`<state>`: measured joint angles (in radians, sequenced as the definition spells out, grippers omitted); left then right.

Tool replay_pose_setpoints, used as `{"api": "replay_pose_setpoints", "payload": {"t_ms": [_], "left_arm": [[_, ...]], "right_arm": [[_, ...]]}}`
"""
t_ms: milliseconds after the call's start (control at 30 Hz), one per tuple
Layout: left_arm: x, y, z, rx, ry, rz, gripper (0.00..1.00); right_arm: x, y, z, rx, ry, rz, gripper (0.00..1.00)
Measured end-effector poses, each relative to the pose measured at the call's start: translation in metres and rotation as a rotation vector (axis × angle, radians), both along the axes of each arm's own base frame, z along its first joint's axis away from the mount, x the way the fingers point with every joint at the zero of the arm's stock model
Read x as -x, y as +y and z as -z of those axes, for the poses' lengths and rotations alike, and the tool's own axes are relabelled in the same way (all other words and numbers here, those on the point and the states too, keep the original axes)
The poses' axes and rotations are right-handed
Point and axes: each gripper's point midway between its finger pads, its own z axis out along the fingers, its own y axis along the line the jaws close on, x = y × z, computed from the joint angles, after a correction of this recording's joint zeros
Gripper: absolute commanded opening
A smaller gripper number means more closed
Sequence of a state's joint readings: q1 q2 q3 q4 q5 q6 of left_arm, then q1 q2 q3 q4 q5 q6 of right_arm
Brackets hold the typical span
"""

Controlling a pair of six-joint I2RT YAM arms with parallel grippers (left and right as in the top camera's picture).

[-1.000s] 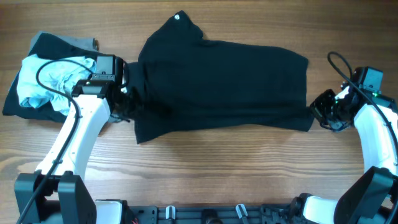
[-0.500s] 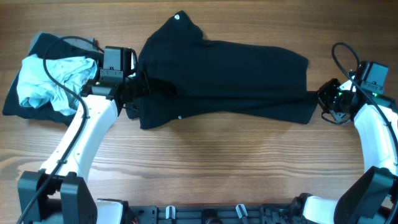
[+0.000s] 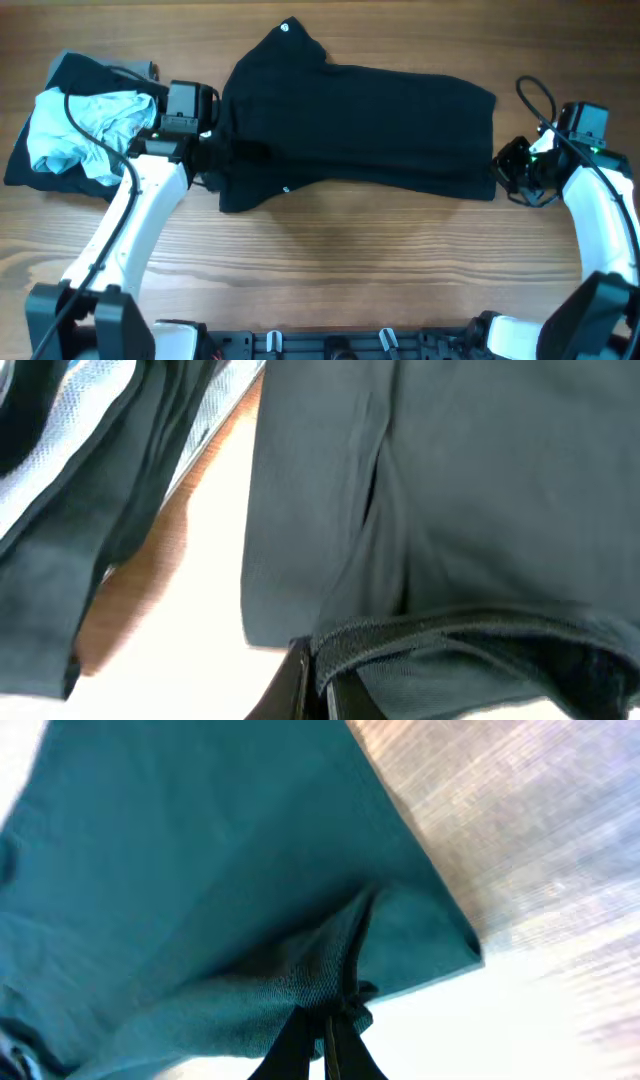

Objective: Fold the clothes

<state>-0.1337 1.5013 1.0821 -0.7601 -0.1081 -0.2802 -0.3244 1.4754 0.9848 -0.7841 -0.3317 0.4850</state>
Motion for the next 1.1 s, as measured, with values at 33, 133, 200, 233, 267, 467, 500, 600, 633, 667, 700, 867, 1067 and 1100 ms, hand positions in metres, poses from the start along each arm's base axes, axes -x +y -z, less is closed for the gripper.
{"api": "replay_pose_setpoints", "payload": {"t_ms": [33, 133, 200, 233, 267, 467, 500, 600, 633, 667, 700, 867, 1067, 1100], "left_arm": [[0.005, 0.001, -0.005, -0.001, 0.003, 0.002, 0.04], [0.024, 0.002, -0.041, 0.011, -0.059, 0.005, 0.04], [0.039, 0.004, -0.072, 0.022, -0.119, 0.009, 0.04], [0.048, 0.005, -0.082, 0.025, -0.131, 0.011, 0.04], [0.058, 0.006, -0.086, 0.022, -0.123, 0.009, 0.04], [0.071, 0.010, -0.085, 0.010, -0.089, 0.005, 0.04], [0.068, 0.009, -0.084, 0.010, -0.092, 0.005, 0.04], [0.055, 0.007, -0.079, 0.012, -0.102, 0.006, 0.04], [0.049, 0.007, -0.075, 0.011, -0.096, 0.005, 0.04], [0.044, 0.006, -0.070, 0.010, -0.092, 0.006, 0.04], [0.037, 0.005, -0.066, 0.010, -0.092, 0.006, 0.04], [0.003, 0.000, -0.039, 0.003, -0.081, 0.016, 0.06], [-0.032, -0.004, -0.027, -0.001, -0.145, 0.038, 0.08], [-0.035, -0.005, -0.024, -0.001, -0.145, 0.039, 0.08]], "right_arm": [[0.007, 0.000, -0.006, 0.014, 0.009, -0.008, 0.04], [0.034, -0.001, -0.046, 0.087, -0.006, -0.012, 0.04], [0.051, -0.003, -0.077, 0.147, -0.042, -0.002, 0.04], [0.063, -0.002, -0.083, 0.159, -0.028, 0.001, 0.04], [0.073, -0.001, -0.083, 0.159, -0.002, 0.002, 0.04], [0.083, -0.002, -0.068, 0.151, 0.096, -0.002, 0.04], [0.080, -0.003, -0.065, 0.150, 0.106, -0.002, 0.04], [0.066, -0.007, -0.054, 0.146, 0.118, -0.004, 0.04], [0.061, -0.009, -0.049, 0.143, 0.123, -0.008, 0.04], [0.058, -0.009, -0.045, 0.139, 0.129, -0.009, 0.04], [0.052, -0.010, -0.040, 0.132, 0.129, -0.012, 0.04], [0.014, -0.007, -0.022, 0.070, 0.059, -0.048, 0.04], [-0.030, -0.001, -0.012, 0.005, -0.066, -0.090, 0.04], [-0.031, 0.000, -0.010, -0.002, -0.065, -0.092, 0.04]]}}
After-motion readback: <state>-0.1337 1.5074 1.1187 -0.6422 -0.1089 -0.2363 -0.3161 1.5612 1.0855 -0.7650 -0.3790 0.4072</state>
